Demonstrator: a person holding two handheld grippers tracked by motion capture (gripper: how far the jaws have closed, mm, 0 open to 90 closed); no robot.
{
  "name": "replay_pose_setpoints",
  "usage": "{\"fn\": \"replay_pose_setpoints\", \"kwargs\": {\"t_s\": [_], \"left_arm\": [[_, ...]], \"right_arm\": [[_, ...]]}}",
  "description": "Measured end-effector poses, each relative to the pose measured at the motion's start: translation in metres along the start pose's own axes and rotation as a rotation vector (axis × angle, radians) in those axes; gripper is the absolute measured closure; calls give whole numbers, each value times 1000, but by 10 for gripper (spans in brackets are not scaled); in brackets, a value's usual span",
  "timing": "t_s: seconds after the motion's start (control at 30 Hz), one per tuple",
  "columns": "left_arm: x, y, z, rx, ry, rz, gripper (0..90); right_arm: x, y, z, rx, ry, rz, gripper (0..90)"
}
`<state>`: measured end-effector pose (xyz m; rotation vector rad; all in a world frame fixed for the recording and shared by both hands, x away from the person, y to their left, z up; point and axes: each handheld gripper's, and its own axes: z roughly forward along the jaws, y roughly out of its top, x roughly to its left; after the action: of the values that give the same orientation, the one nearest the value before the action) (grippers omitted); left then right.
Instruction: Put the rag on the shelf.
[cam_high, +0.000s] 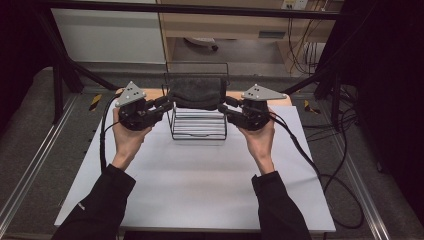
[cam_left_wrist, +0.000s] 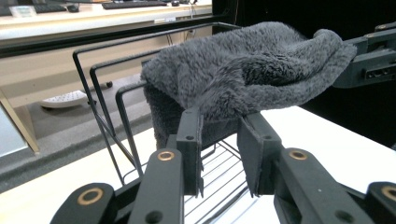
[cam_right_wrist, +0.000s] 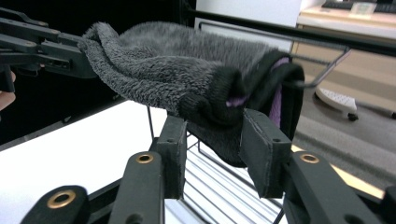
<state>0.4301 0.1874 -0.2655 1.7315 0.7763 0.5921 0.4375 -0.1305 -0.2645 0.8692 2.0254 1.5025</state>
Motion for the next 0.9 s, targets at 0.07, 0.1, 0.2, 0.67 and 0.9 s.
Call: {"fn": "replay_pose_setpoints", "kwargs": {"t_s": [0.07, 0.1, 0.2, 0.67, 0.9], "left_arm": [[-1, -3, 1, 23, 6, 7, 695], [-1, -5, 2, 32, 9, 7, 691], [0, -11, 5, 53, 10, -2, 674], [12, -51, 23, 169, 47, -44, 495], [21, -71, 22, 234, 52, -63, 322]], "right_arm": [[0, -3, 0, 13, -3, 2, 594], [-1, -5, 0, 18, 1, 6, 588], [-3, -11, 1, 32, 2, 20, 572], [-25, -55, 22, 91, -6, 92, 369], [-31, -70, 19, 100, 22, 121, 156]]}}
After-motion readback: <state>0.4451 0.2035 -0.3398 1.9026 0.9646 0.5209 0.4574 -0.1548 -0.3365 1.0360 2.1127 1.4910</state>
